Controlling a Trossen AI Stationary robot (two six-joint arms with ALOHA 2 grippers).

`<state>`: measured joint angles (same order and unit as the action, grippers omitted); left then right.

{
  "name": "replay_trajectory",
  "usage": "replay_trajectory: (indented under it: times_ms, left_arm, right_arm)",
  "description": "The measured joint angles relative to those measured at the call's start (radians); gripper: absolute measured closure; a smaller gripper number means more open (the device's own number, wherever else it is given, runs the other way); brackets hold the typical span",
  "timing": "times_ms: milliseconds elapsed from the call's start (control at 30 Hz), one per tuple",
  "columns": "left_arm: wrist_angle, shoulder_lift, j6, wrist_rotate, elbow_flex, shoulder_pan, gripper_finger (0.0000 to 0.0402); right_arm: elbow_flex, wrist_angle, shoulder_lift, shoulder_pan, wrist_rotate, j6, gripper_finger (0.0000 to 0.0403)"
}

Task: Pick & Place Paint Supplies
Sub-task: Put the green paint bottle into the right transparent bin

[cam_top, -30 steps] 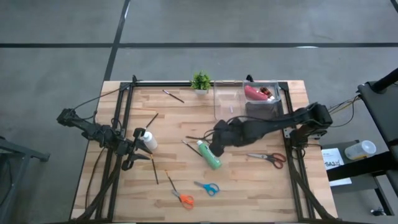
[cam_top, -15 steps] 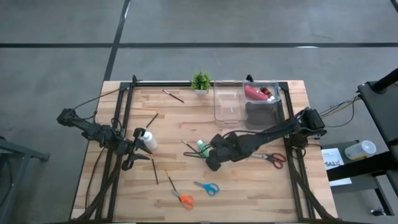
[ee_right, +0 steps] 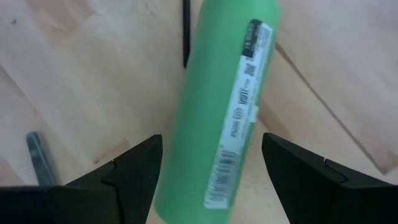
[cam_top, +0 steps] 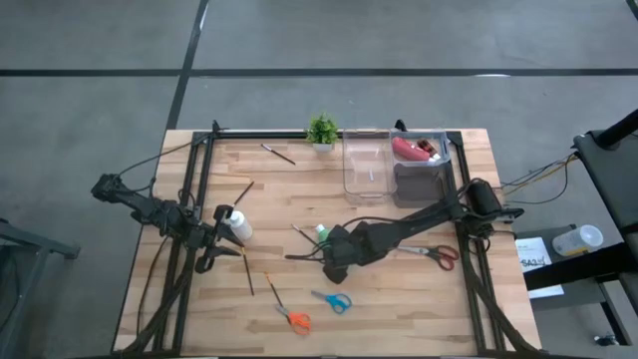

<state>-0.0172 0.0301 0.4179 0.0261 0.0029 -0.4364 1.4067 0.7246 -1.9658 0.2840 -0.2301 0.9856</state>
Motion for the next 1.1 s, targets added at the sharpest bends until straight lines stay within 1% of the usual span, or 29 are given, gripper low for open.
replay_trajectory:
  times_ms: [100,233,600,1100]
  left_arm:
    - [0.0,0.0,0.0,0.0,0.0,0.0,0.0284]
    - [0.0,0.0,0.0,0.0,0.0,0.0,0.0284]
    - [0.0,0.0,0.0,0.0,0.0,0.0,0.0284]
    - [0.0,0.0,0.0,0.0,0.0,0.0,0.0284]
  right_arm:
    - [-0.001,0.001,-0.016,0.0,0.008,-0.002,0.0129]
    - [-0.003,0.001,-0.032,0.0,0.047,-0.002,0.0129]
    - [-0.006,-0.002,-0.046,-0.001,0.072,-0.007,0.0129]
    - [-0.008,-0.004,-0.046,-0.001,0.075,-0.013,0.0129]
